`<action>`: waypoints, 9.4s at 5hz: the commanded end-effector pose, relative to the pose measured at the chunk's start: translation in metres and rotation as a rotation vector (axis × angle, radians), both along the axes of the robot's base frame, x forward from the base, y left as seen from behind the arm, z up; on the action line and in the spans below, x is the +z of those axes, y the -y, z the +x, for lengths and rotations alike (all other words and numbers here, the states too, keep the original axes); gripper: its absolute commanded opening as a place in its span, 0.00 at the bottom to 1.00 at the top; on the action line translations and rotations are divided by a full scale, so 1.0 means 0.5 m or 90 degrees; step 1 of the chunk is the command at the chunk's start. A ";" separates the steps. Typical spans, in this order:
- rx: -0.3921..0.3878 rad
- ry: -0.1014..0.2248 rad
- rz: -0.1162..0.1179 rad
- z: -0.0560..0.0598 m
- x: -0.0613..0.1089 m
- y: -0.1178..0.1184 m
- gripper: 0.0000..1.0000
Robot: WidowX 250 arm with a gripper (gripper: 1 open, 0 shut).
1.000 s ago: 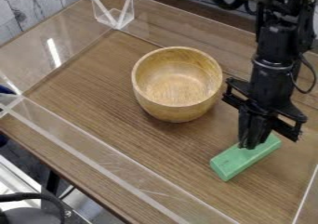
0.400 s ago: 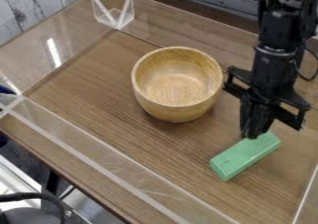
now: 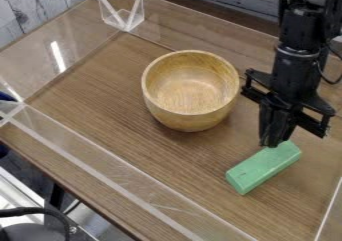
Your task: Put the green block in the brown bowl
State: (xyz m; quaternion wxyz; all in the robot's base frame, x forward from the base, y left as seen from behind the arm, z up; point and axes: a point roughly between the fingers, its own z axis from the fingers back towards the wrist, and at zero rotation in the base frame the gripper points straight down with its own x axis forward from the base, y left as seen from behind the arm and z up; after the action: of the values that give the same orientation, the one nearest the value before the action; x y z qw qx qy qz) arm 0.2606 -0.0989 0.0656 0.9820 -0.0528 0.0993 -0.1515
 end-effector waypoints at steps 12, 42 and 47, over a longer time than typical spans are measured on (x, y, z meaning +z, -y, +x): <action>0.007 0.063 -0.031 0.043 0.051 0.007 0.00; 0.035 0.126 -0.005 0.095 0.099 -0.053 0.00; 0.115 0.132 0.020 0.127 0.108 -0.197 0.00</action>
State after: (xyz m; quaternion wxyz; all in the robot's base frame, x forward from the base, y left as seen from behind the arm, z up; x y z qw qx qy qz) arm 0.3189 -0.0036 0.1039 0.9969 -0.0336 0.0221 -0.0675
